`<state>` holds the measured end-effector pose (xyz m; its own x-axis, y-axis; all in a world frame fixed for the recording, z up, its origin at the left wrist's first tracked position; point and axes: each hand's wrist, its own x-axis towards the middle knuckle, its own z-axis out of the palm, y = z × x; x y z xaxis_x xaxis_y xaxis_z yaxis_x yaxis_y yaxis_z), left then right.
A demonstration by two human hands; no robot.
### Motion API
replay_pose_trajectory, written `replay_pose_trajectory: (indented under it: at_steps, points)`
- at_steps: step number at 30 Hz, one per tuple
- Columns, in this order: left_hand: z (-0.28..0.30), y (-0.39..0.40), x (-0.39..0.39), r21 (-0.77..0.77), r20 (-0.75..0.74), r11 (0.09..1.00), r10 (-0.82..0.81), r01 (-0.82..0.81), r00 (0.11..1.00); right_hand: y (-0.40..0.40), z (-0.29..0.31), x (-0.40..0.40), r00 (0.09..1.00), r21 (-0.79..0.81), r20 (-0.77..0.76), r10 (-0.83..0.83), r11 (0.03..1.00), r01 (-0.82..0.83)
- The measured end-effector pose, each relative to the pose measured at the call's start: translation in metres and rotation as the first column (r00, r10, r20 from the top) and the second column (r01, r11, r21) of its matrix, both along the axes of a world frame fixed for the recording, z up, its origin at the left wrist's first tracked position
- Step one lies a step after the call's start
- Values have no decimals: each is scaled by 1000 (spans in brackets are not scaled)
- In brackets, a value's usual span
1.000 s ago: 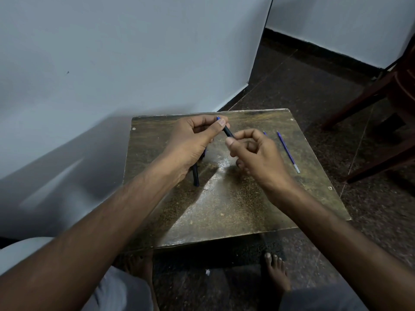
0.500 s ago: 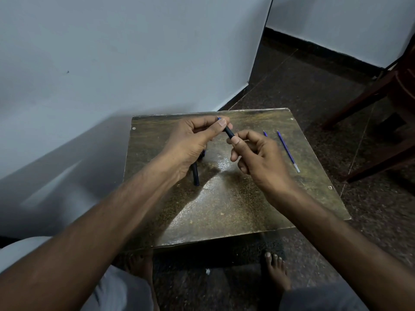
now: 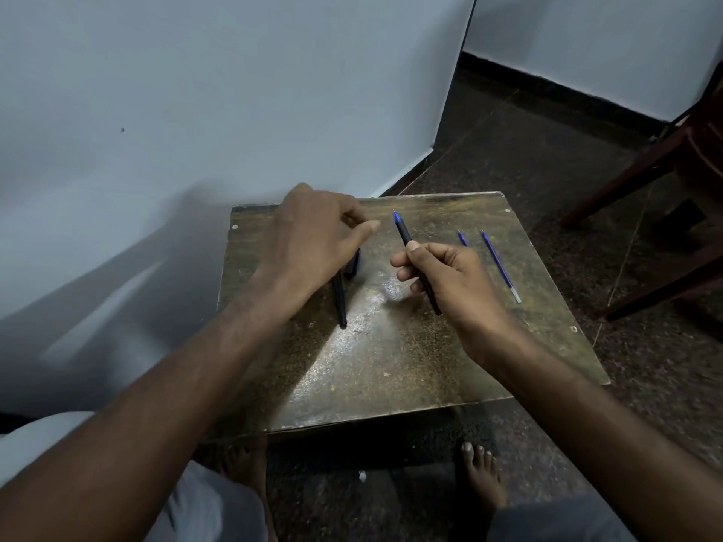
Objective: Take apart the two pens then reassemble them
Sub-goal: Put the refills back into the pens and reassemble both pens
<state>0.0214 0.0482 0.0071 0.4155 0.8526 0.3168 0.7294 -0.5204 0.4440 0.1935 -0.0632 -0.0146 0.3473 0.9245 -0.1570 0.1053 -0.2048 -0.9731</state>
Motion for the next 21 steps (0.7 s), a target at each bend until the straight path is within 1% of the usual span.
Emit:
replay_pose_trajectory:
  at_steps: [1, 2, 5, 9, 12, 13, 14, 15, 17, 19, 21]
  points:
    - [-1, 1, 0, 44, -88, 999, 23, -19, 996, 0, 0, 0, 1000, -11, 10, -11, 1000, 11]
    - [-3, 0, 0, 51, -153, 998, 39, -32, 987, 0, 1, 0, 1000, -18, 14, -16, 1000, 16]
    - [-11, -3, 7, 12, -272, 998, 65, -64, 960, 0, 2, -1, 1000, -33, 14, -15, 999, 15]
    - [-14, -4, 18, 19, -351, 992, 126, -127, 928, 0, 0, -2, 1000, -59, 16, -4, 998, 5]
    - [-12, -9, 25, 11, -374, 993, 112, -117, 921, -1, 2, -2, 1000, -72, 25, -2, 997, 4]
    - [-12, -9, 26, -16, -353, 994, 93, -105, 931, -1, 2, -2, 1000, -79, 29, -1, 997, 4]
    - [-12, -8, 27, -75, -303, 993, 66, -93, 951, -2, 3, -1, 1000, -84, 30, -1, 996, 4]
    - [-12, -6, 26, -171, -223, 982, 38, -78, 974, -3, 3, -1, 1000, -85, 27, -4, 996, 6]
    - [-10, -1, 25, -387, 23, 922, 31, -19, 999, -4, 3, 0, 1000, -75, 17, -11, 997, 12]
    - [-7, 4, 21, -511, 275, 859, 132, 28, 952, -5, 3, 2, 999, -62, 37, -10, 998, 13]
    - [-5, 7, 16, -571, 407, 820, 231, 48, 884, -7, 3, 4, 997, -64, 80, -4, 998, 9]
